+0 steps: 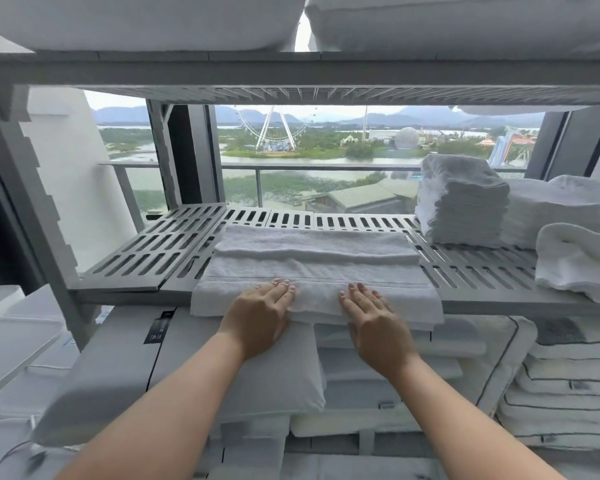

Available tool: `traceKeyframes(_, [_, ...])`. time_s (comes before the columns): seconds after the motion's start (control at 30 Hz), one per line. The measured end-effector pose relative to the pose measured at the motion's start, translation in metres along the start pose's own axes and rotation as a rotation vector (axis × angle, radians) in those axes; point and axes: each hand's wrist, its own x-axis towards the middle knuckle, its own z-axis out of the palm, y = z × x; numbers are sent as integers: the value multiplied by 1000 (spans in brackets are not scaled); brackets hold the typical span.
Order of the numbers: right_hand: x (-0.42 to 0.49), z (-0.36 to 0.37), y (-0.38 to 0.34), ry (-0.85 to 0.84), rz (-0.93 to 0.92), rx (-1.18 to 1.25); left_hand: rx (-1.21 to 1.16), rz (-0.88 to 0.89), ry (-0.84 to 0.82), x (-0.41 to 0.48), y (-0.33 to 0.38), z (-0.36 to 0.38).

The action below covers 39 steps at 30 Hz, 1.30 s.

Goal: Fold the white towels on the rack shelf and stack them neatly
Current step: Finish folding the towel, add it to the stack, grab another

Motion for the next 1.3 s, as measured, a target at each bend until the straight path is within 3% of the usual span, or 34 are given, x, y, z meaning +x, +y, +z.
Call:
traceKeyframes(0.1, [-2,5,0,-132,32,-113,40,-47,-32,0,5,-2])
traceKeyframes(0.3, [2,14,-8,-88,131,-201,94,-46,118,5,13,8])
traceKeyframes(0.43, [8,15,-16,-68,170,-201,100,-89,69,9,14,17])
traceKeyframes(0.67, [6,7,-10,73,212,-13,-15,-76,42,4,9,11])
traceKeyframes(0.8, [15,-16,-10,31,286,92,-124,-164,-75,8,0,-5])
traceKeyframes(0.87, [23,-27,-7,-11,294,20,-104,-198,-113,15,-4,-18])
traceKeyframes(1.0, [44,-39,-5,-11,324,-157,77,-276,-25,34,-16,-46])
traceKeyframes(1.13, [79,-44,1,41,367,-264,141,-383,-33,63,-23,-60])
traceKeyframes(1.3, [130,-31,22,109,379,-330,206,-388,20,106,-41,-46])
